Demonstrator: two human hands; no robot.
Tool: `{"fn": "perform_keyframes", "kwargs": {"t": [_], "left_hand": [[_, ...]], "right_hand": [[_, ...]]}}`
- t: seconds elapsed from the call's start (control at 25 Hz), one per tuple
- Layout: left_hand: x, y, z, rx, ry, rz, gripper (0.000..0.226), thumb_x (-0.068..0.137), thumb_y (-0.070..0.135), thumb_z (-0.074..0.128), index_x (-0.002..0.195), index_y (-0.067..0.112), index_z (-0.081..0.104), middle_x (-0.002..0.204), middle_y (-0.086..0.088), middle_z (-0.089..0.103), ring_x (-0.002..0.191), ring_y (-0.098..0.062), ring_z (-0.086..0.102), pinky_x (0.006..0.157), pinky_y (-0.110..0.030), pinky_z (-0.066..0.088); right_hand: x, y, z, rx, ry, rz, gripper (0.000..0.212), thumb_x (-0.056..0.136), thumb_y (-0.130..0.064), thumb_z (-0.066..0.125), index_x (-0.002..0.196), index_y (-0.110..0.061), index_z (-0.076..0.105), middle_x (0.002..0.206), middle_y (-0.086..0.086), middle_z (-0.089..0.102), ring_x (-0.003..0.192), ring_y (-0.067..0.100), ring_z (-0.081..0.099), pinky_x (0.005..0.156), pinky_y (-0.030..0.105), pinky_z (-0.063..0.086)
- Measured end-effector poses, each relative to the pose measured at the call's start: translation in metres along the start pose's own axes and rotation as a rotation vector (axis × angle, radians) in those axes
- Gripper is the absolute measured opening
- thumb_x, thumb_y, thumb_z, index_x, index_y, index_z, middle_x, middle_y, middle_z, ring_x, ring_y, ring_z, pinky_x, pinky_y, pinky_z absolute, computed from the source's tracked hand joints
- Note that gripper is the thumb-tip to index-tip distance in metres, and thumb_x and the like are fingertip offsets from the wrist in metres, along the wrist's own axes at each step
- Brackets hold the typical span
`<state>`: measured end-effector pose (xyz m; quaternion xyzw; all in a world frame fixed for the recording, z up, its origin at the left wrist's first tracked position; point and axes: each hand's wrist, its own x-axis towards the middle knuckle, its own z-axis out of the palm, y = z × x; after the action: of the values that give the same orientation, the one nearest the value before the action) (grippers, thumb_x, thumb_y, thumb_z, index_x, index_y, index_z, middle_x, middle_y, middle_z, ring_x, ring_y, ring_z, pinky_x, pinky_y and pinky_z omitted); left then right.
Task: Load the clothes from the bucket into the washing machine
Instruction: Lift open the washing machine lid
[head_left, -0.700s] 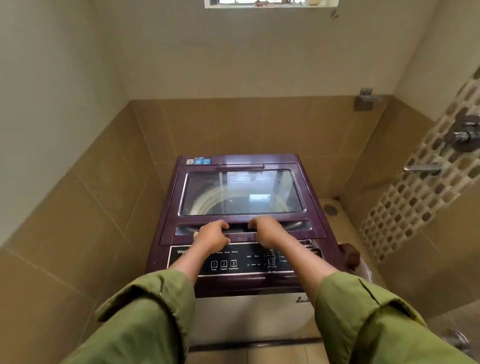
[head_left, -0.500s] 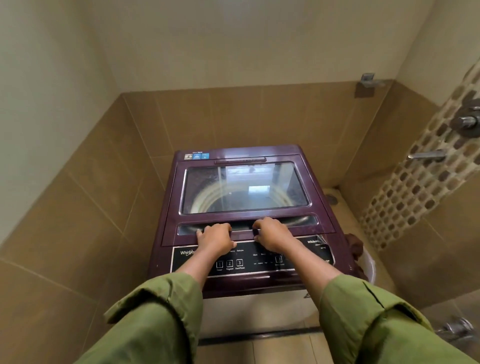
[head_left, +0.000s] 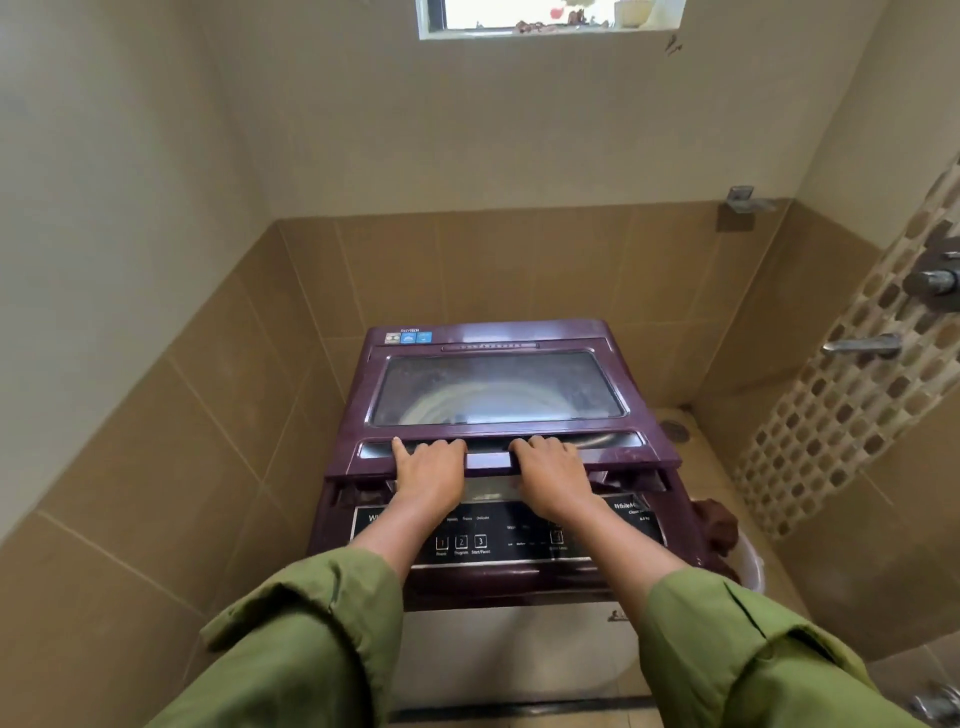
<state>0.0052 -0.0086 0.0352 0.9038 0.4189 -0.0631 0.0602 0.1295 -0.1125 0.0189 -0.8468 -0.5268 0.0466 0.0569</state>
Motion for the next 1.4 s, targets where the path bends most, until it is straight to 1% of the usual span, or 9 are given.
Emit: {"fn": "perform_keyframes", "kwargs": {"t": [0.16,0.32,0.56,0.76,0.92,1.04,1.12,1.24,1.4], "left_hand": [[0.016,-0.002,-0.070,-0.116,-0.019,-0.008,0.028,0.081,0.035,0.072,0.104,0.026,0.060,0.106,0.006,0.066,0.106,-0.021,0.060,0.110,-0.059,0.017],[0.032,-0.006,-0.119,-0.204,0.092,-0.023,0.031,0.079,0.039,0.070,0.099,0.027,0.051,0.106,0.006,0.063,0.104,-0.023,0.059,0.106,-0.056,0.025],[0.083,-0.007,-0.173,-0.307,0.431,0.028,0.020,0.087,0.030,0.067,0.092,0.021,0.050,0.096,0.002,0.064,0.098,-0.025,0.057,0.097,-0.051,0.036],[0.149,-0.008,-0.202,-0.209,0.740,0.052,0.020,0.088,0.033,0.066,0.096,0.016,0.059,0.103,-0.004,0.055,0.102,-0.027,0.050,0.084,-0.040,0.039],[0.210,-0.006,-0.217,-0.122,0.816,0.080,0.018,0.096,0.031,0.056,0.099,0.013,0.061,0.109,-0.007,0.059,0.103,-0.031,0.054,0.088,-0.043,0.042],[0.251,-0.009,-0.222,-0.076,0.785,0.102,0.023,0.099,0.028,0.049,0.114,0.014,0.061,0.120,-0.009,0.058,0.110,-0.032,0.055,0.097,-0.045,0.041],[0.278,-0.015,-0.221,-0.032,0.718,0.122,0.033,0.100,0.021,0.046,0.131,0.015,0.053,0.131,-0.009,0.053,0.120,-0.031,0.050,0.106,-0.045,0.037],[0.310,-0.021,-0.219,0.039,0.601,0.138,0.054,0.097,0.013,0.044,0.149,0.012,0.030,0.148,-0.012,0.036,0.138,-0.029,0.033,0.116,-0.047,0.027],[0.346,-0.021,-0.218,0.060,0.496,0.129,0.069,0.094,0.022,0.049,0.154,0.012,0.015,0.155,-0.012,0.022,0.147,-0.029,0.018,0.120,-0.047,0.017]], "right_hand": [[0.018,0.004,-0.050,0.011,0.119,-0.050,0.030,0.092,-0.036,0.055,0.118,-0.021,0.053,0.120,0.004,0.059,0.115,0.028,0.050,0.097,0.046,0.035],[0.042,0.005,-0.090,0.083,0.280,-0.065,0.022,0.092,-0.032,0.055,0.108,-0.018,0.049,0.111,0.004,0.066,0.108,0.029,0.056,0.089,0.045,0.036],[0.108,0.001,-0.140,0.107,0.624,0.008,0.013,0.088,-0.023,0.063,0.095,-0.014,0.056,0.093,0.007,0.066,0.101,0.033,0.056,0.096,0.046,0.037],[0.178,0.002,-0.168,-0.032,0.817,0.073,0.011,0.080,-0.023,0.072,0.083,-0.015,0.065,0.087,0.009,0.059,0.082,0.033,0.057,0.075,0.043,0.047],[0.240,0.020,-0.175,-0.084,0.782,0.043,0.038,0.077,-0.013,0.074,0.114,-0.017,0.067,0.103,0.007,0.064,0.096,0.032,0.061,0.086,0.046,0.050],[0.279,0.030,-0.172,-0.145,0.690,0.051,0.055,0.085,-0.019,0.065,0.138,-0.016,0.050,0.129,0.009,0.057,0.122,0.030,0.052,0.104,0.049,0.039],[0.301,0.031,-0.173,-0.118,0.551,0.066,0.060,0.094,-0.027,0.052,0.150,-0.018,0.029,0.149,0.009,0.038,0.141,0.028,0.031,0.115,0.050,0.022],[0.330,0.035,-0.176,-0.050,0.416,0.098,0.064,0.100,-0.038,0.041,0.154,-0.027,0.008,0.161,0.004,0.011,0.150,0.021,0.004,0.119,0.049,0.006],[0.360,0.042,-0.177,0.004,0.307,0.116,0.068,0.099,-0.045,0.040,0.153,-0.032,0.001,0.163,0.001,0.000,0.150,0.017,-0.007,0.120,0.048,0.000]]}}
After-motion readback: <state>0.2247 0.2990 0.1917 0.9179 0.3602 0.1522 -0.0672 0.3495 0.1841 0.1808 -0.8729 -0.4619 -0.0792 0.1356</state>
